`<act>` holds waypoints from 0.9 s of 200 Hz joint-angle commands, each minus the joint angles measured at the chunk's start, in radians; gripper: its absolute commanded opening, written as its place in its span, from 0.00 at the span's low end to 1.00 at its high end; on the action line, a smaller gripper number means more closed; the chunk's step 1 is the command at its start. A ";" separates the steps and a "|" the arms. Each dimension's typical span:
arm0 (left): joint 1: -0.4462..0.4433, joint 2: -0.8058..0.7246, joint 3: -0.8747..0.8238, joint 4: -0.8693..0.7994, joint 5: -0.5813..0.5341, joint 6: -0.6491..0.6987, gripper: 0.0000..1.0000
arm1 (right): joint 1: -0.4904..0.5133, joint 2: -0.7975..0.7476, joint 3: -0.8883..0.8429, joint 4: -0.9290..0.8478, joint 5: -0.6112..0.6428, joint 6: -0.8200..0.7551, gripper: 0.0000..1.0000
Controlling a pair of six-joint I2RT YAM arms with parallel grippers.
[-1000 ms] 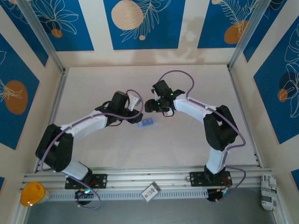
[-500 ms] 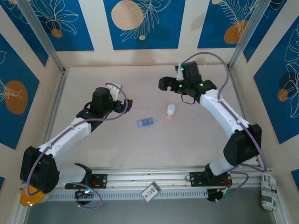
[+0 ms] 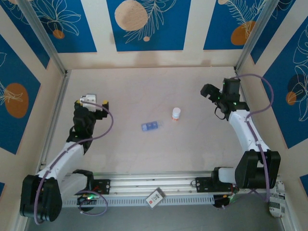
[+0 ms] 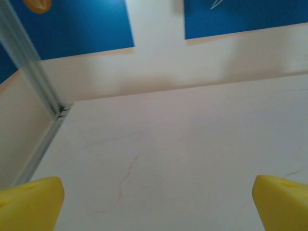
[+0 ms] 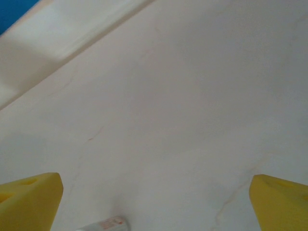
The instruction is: Sort the pills into containers
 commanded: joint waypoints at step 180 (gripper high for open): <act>0.044 0.320 -0.145 0.356 0.072 0.058 1.00 | 0.104 0.087 -0.459 0.681 0.267 -0.262 0.99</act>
